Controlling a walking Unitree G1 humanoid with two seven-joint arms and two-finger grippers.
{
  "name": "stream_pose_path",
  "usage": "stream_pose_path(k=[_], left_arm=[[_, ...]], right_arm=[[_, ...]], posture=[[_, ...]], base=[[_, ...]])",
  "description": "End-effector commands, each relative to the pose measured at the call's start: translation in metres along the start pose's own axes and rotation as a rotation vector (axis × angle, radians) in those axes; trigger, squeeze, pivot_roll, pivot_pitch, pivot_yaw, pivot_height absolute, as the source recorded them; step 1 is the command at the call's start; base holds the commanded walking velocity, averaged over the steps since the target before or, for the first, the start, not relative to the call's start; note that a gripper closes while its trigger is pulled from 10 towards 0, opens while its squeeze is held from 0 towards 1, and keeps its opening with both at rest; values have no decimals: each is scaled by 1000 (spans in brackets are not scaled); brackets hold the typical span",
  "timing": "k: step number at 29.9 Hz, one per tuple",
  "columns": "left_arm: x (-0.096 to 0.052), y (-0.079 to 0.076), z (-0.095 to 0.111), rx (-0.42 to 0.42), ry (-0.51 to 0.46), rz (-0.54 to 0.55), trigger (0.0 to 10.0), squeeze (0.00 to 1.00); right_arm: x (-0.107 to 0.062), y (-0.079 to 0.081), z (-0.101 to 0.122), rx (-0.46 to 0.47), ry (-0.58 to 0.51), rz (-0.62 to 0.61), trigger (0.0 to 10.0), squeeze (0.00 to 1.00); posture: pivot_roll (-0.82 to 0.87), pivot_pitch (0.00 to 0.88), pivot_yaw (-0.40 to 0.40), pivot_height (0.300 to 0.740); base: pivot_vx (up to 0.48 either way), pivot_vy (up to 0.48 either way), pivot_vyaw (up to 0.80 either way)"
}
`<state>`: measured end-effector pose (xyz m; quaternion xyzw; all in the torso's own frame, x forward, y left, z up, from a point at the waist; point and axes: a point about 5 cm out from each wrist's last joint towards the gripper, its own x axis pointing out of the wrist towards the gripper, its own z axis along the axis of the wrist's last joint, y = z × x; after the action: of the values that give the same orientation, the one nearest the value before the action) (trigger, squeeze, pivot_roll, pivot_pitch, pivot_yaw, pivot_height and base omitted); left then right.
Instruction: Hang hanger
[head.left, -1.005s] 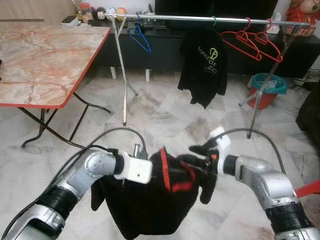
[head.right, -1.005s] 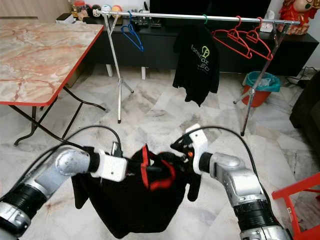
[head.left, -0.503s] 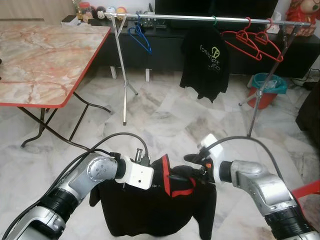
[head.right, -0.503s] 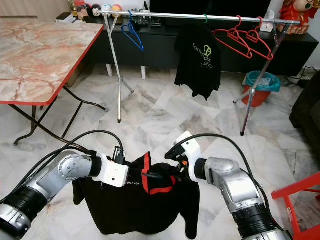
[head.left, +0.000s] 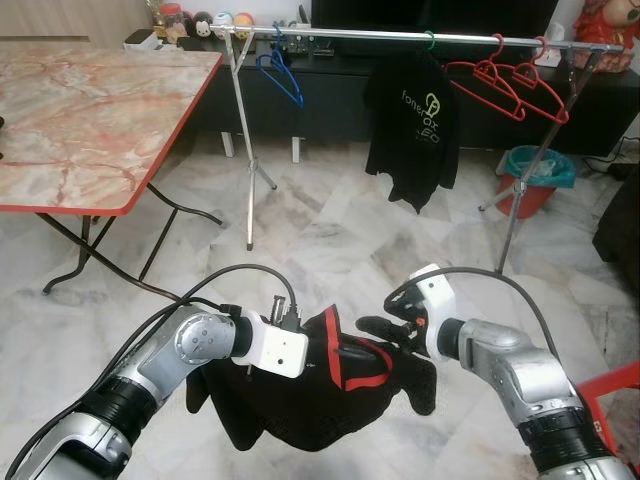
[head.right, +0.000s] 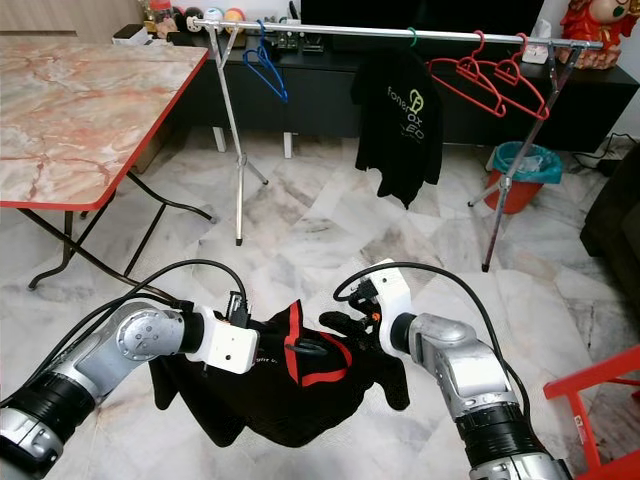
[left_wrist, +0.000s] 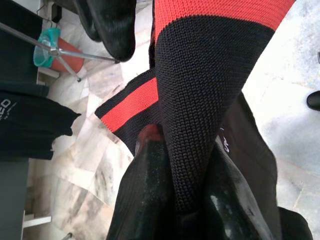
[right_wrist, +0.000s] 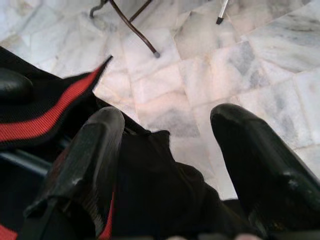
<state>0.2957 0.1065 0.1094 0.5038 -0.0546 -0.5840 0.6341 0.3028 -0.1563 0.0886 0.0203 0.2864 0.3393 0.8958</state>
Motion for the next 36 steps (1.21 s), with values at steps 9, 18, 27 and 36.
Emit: stream_pose_path(k=[9, 18, 27, 36], left_arm=[[0, 5, 4, 30, -13, 2, 10000, 0], [0, 7, 7, 43, -20, 11, 10000, 0], [0, 7, 6, 41, -19, 8, 10000, 0], [1, 6, 6, 42, -18, 8, 10000, 0]], right_arm=[[2, 6, 2, 19, -13, 71, 10000, 0], [3, 11, -8, -4, 53, 118, 10000, 0], [4, 12, -14, -54, 98, 121, 10000, 0], [3, 5, -26, -163, 182, 50, 10000, 0]], posture=[[2, 63, -37, 740], [5, 63, -38, 740], [5, 64, -40, 740], [4, 63, -41, 740]], base=[[0, 0, 0], [0, 0, 0], [0, 0, 0], [0, 0, 0]])
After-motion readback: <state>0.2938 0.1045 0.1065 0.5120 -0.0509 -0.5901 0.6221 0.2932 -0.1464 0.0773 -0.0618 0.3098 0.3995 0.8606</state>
